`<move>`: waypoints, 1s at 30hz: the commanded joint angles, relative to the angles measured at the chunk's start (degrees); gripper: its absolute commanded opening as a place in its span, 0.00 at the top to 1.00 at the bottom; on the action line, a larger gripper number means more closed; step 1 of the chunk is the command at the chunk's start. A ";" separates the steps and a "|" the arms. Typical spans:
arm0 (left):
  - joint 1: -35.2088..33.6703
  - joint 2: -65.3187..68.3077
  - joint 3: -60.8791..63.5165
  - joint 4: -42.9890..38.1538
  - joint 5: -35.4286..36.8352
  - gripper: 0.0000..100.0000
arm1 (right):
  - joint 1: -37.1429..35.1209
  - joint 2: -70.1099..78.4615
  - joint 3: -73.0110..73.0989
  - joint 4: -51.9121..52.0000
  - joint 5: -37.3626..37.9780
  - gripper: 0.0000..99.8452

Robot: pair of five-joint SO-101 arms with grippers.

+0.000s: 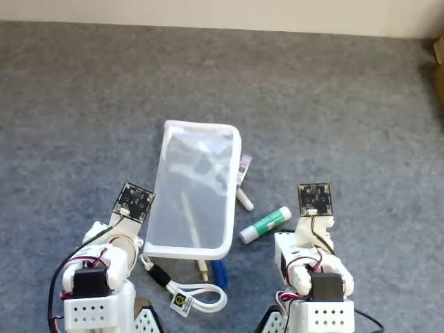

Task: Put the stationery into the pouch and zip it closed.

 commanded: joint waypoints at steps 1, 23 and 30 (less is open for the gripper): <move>-0.57 -0.40 1.27 0.00 -0.44 1.00 | 0.75 0.22 7.78 -1.10 -0.09 0.99; -0.57 -0.40 1.27 0.00 -0.44 1.00 | 0.75 0.22 7.78 -1.10 -0.09 0.99; -0.57 -0.40 1.27 0.00 -0.44 1.00 | 0.75 0.22 7.78 -1.10 -0.09 0.99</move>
